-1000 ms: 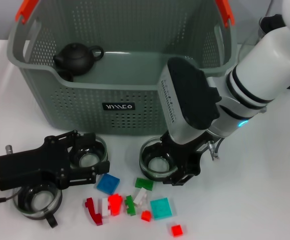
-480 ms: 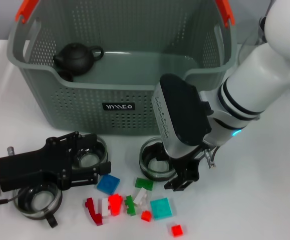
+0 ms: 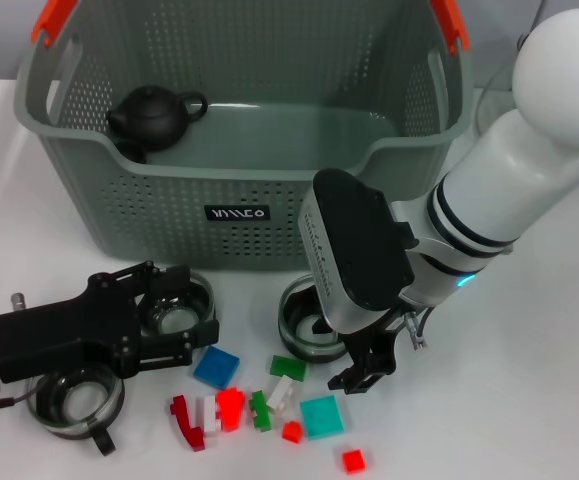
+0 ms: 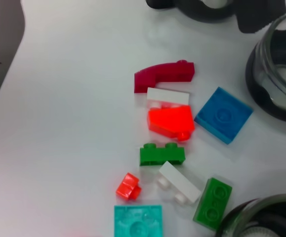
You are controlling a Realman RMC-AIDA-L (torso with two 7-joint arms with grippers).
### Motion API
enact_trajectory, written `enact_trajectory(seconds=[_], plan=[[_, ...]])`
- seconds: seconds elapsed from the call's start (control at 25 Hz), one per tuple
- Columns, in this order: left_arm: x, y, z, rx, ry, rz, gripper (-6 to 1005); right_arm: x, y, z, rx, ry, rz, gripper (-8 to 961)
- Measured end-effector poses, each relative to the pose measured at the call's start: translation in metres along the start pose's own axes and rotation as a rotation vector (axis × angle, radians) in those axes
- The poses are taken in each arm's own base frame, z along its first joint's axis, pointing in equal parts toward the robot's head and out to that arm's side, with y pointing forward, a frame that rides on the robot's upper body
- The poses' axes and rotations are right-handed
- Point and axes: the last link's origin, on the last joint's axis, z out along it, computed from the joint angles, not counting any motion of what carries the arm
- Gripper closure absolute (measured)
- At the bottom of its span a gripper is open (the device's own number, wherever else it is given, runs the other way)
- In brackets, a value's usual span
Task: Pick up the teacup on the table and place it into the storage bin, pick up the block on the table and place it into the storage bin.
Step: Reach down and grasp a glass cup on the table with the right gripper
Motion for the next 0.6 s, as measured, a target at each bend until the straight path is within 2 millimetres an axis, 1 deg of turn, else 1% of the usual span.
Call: enact_trajectory(seconds=[0.12,0.44,0.6], plan=[[-0.0002,0.0,-0.0003,0.001,0.0,-0.001,137,0.0001,0.0009,0.0009,-0.002,0.001,-0.001,265],[-0.0019,0.0007,-0.0017,0.005,-0.001,-0.004,137,0.0016,0.0009,0.0024,0.009,0.003,-0.002,387],[-0.0035,0.0003,-0.0027,0.014,-0.005,-0.005,137,0.0012,-0.0002,0.0009,0.013,0.002,0.01,555]])
